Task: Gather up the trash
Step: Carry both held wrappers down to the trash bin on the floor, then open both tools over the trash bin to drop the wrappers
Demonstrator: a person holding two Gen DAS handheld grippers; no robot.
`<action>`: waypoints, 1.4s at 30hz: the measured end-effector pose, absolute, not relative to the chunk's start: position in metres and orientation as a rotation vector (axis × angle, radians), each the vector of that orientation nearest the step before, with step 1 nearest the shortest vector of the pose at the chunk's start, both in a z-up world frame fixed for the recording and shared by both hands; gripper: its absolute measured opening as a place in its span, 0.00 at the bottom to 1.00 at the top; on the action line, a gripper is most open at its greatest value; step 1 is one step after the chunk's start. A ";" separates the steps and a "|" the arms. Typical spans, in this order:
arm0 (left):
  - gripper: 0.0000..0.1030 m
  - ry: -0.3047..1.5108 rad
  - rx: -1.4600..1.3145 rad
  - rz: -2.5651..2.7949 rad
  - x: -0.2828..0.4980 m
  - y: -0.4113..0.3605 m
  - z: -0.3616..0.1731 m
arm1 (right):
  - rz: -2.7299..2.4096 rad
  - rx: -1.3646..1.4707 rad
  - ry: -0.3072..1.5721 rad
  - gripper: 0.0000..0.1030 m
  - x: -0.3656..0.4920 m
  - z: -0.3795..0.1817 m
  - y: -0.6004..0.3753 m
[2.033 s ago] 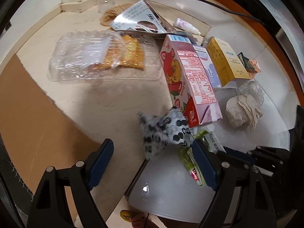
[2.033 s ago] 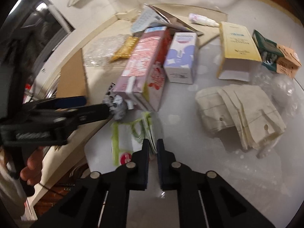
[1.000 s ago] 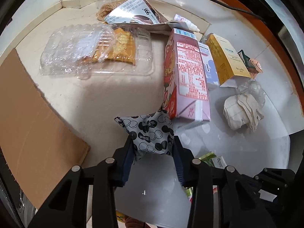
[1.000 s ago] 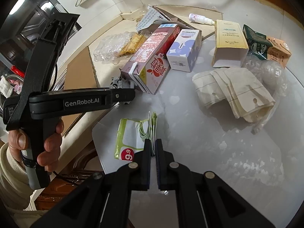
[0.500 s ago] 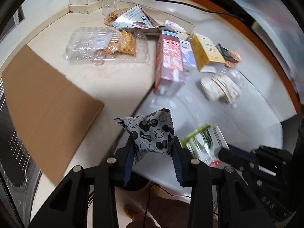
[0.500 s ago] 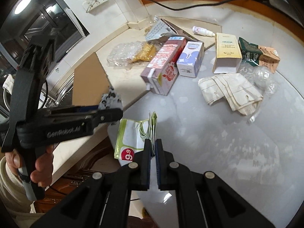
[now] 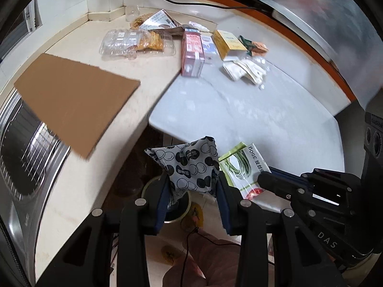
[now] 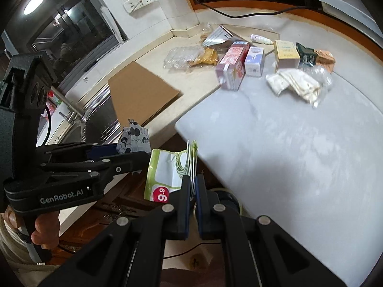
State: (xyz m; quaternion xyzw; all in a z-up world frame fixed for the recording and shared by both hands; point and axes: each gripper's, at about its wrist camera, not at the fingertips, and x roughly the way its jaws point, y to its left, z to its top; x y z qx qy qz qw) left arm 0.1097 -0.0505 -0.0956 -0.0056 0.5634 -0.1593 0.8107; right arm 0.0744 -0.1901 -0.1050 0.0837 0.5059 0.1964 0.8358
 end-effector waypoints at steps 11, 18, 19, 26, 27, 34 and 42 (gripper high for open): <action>0.34 1.225 0.004 -0.364 0.052 -0.033 -0.151 | 0.346 0.212 1.160 0.04 0.012 -0.158 -0.169; 0.34 1.283 0.046 -0.324 0.042 -0.037 -0.230 | 0.296 0.210 1.247 0.04 0.012 -0.232 -0.161; 0.34 1.295 0.045 -0.314 0.045 -0.038 -0.248 | 0.291 0.201 1.252 0.04 0.012 -0.242 -0.158; 0.34 1.324 0.039 -0.201 0.069 -0.033 -0.363 | 0.286 0.106 1.257 0.05 0.043 -0.346 -0.144; 0.34 1.326 0.037 -0.185 0.072 -0.032 -0.376 | 0.289 0.091 1.257 0.05 0.048 -0.358 -0.140; 0.48 1.318 0.053 -0.115 0.093 -0.027 -0.449 | 0.292 0.022 1.265 0.06 0.086 -0.452 -0.129; 0.81 1.300 0.099 -0.054 0.104 -0.016 -0.477 | 0.246 0.028 1.318 0.13 0.105 -0.501 -0.134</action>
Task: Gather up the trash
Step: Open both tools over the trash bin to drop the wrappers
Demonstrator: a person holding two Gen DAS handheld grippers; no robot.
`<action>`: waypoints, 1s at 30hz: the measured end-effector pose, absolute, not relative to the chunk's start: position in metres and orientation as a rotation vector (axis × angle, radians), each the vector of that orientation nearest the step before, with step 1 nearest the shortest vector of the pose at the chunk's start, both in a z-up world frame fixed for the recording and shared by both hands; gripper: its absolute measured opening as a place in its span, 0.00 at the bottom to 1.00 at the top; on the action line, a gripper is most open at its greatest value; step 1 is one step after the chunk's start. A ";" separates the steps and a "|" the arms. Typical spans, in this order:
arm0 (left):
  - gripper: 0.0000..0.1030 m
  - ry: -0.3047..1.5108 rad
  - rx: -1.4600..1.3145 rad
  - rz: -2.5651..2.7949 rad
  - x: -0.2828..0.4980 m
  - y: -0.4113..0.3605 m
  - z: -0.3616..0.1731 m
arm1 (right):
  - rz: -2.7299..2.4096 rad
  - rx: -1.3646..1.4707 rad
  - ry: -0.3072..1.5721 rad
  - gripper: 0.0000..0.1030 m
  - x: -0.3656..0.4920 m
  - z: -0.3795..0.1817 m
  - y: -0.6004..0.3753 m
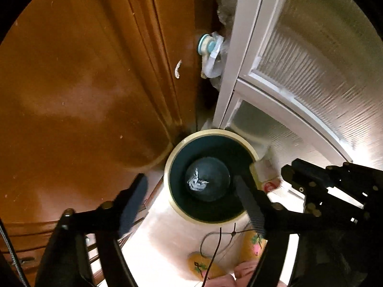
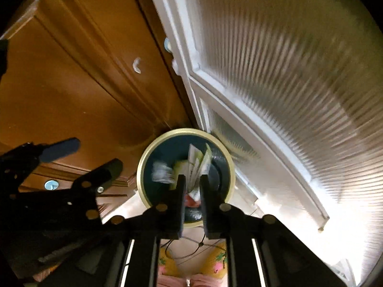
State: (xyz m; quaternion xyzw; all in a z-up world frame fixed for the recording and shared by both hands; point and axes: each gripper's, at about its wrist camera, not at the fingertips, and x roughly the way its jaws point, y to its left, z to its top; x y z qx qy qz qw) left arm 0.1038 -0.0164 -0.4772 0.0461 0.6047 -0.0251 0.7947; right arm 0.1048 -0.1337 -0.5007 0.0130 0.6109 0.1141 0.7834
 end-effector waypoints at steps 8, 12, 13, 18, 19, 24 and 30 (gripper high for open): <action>0.88 1.294 0.088 -0.059 0.102 -0.014 -0.467 | 0.234 0.044 1.317 0.22 0.096 -0.500 -0.144; 0.88 1.279 0.076 -0.063 0.106 -0.015 -0.461 | 0.238 0.072 1.309 0.22 0.101 -0.493 -0.145; 0.88 1.276 0.074 -0.063 0.105 -0.015 -0.458 | 0.240 0.079 1.307 0.22 0.100 -0.492 -0.146; 0.88 1.272 0.054 -0.076 0.100 -0.013 -0.447 | 0.253 0.099 1.299 0.22 0.093 -0.477 -0.148; 0.88 1.271 0.053 -0.077 0.098 -0.013 -0.444 | 0.254 0.099 1.298 0.22 0.090 -0.472 -0.148; 0.88 1.261 0.032 -0.099 0.079 -0.012 -0.417 | 0.258 0.120 1.298 0.22 0.078 -0.447 -0.152; 0.88 1.244 -0.014 -0.130 0.053 -0.003 -0.363 | 0.261 0.152 1.310 0.22 0.053 -0.397 -0.162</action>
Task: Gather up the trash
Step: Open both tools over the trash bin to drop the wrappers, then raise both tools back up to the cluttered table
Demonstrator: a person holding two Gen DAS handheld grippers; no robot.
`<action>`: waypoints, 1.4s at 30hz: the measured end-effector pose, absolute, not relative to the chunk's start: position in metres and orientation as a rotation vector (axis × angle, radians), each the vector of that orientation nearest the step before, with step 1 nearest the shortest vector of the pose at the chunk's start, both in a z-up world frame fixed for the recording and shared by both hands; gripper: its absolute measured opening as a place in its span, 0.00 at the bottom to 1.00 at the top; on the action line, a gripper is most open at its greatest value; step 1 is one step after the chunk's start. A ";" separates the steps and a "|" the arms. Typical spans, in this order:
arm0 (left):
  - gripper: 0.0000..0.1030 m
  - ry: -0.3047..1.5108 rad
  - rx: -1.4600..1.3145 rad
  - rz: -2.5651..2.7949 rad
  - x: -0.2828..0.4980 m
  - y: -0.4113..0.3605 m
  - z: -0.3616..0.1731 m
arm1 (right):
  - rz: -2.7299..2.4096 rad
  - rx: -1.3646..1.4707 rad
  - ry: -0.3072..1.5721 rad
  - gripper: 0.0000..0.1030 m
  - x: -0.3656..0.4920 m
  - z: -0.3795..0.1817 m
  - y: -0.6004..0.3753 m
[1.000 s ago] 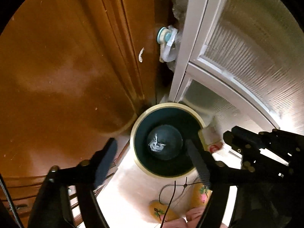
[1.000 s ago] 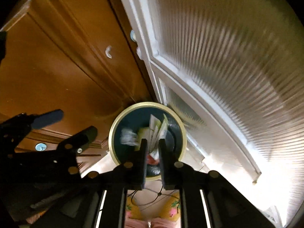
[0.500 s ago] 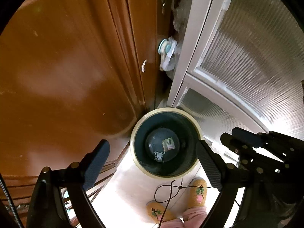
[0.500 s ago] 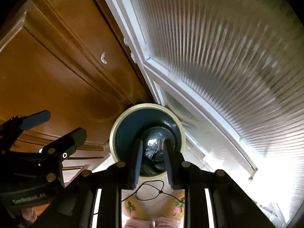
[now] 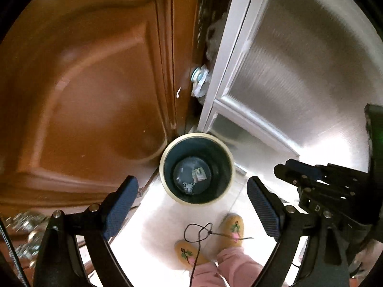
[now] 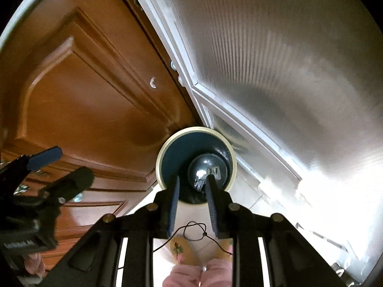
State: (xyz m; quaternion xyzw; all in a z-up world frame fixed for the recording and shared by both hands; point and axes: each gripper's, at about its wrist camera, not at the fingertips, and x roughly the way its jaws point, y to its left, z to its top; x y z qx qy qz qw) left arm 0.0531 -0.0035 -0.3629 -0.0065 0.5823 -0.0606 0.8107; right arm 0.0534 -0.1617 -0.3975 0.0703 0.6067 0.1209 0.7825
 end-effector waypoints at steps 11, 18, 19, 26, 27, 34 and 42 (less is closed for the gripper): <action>0.88 1.122 -0.080 -0.193 0.028 0.016 -0.228 | 0.291 0.142 1.213 0.22 0.022 -0.275 -0.175; 0.88 1.033 -0.075 -0.215 0.021 0.025 -0.147 | 0.285 0.129 1.115 0.22 0.009 -0.191 -0.184; 0.88 1.016 -0.071 -0.221 0.020 0.025 -0.137 | 0.280 0.133 1.100 0.22 0.007 -0.180 -0.185; 0.88 0.902 -0.018 -0.319 0.019 0.006 -0.063 | 0.224 0.146 1.008 0.22 -0.003 -0.113 -0.190; 0.88 0.884 -0.009 -0.336 0.020 0.003 -0.055 | 0.211 0.150 0.993 0.22 -0.003 -0.106 -0.191; 0.88 0.790 0.038 -0.433 0.025 -0.021 -0.003 | 0.134 0.209 0.877 0.22 -0.008 -0.054 -0.208; 0.88 0.738 0.082 -0.474 0.050 -0.053 0.033 | 0.100 0.247 0.829 0.34 0.009 -0.011 -0.233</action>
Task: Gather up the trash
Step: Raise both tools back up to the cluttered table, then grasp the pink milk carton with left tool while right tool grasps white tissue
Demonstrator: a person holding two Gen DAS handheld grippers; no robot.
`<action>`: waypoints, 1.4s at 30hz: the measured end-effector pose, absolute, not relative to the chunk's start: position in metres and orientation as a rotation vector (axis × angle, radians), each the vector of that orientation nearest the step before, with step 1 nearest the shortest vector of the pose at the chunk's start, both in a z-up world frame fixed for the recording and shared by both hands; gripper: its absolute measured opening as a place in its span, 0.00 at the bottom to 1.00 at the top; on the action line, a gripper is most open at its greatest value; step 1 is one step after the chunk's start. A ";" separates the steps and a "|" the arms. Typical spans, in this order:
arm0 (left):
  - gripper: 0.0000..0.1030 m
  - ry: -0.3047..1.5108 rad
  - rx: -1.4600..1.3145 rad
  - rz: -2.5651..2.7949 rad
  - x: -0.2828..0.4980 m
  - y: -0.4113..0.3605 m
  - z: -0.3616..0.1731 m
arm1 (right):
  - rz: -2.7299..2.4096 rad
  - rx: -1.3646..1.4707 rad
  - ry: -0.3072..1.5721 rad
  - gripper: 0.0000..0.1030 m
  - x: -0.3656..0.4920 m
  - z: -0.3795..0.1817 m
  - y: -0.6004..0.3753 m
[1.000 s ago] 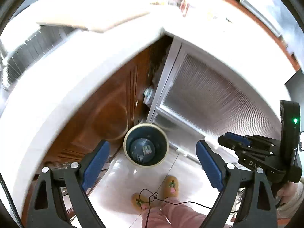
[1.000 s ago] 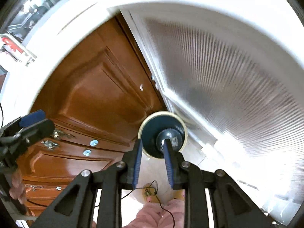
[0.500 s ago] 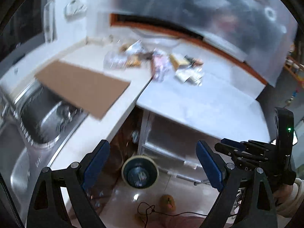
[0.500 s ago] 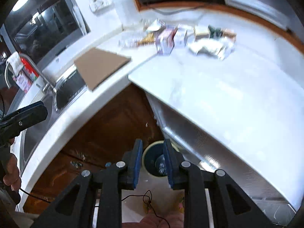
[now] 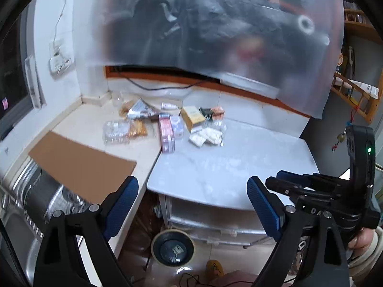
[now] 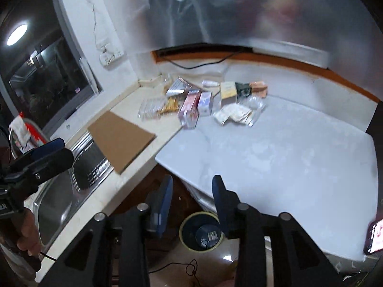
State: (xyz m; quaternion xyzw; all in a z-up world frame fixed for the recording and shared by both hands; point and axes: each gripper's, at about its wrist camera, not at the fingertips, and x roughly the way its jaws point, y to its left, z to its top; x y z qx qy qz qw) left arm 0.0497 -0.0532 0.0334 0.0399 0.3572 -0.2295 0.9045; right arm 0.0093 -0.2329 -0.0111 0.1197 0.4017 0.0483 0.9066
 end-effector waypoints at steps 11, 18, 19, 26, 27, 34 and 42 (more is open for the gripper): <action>0.88 0.826 0.126 -0.439 0.149 -0.102 0.020 | 0.148 0.263 0.868 0.37 0.109 -0.007 -0.301; 0.88 0.968 0.091 -0.374 0.240 -0.126 -0.019 | 0.191 0.330 0.969 0.38 0.191 -0.044 -0.342; 0.88 0.985 0.090 -0.361 0.254 -0.129 -0.026 | 0.201 0.336 0.980 0.38 0.200 -0.048 -0.344; 0.83 1.089 0.101 -0.295 0.314 -0.142 -0.072 | 0.257 0.335 1.085 0.38 0.270 -0.092 -0.353; 0.82 1.102 0.101 -0.292 0.319 -0.144 -0.077 | 0.274 0.337 1.103 0.38 0.280 -0.100 -0.352; 0.80 1.185 0.119 -0.262 0.356 -0.158 -0.114 | 0.326 0.314 1.199 0.38 0.311 -0.138 -0.344; 0.69 1.275 0.112 -0.241 0.378 -0.161 -0.150 | 0.360 0.273 1.208 0.42 0.322 -0.154 -0.347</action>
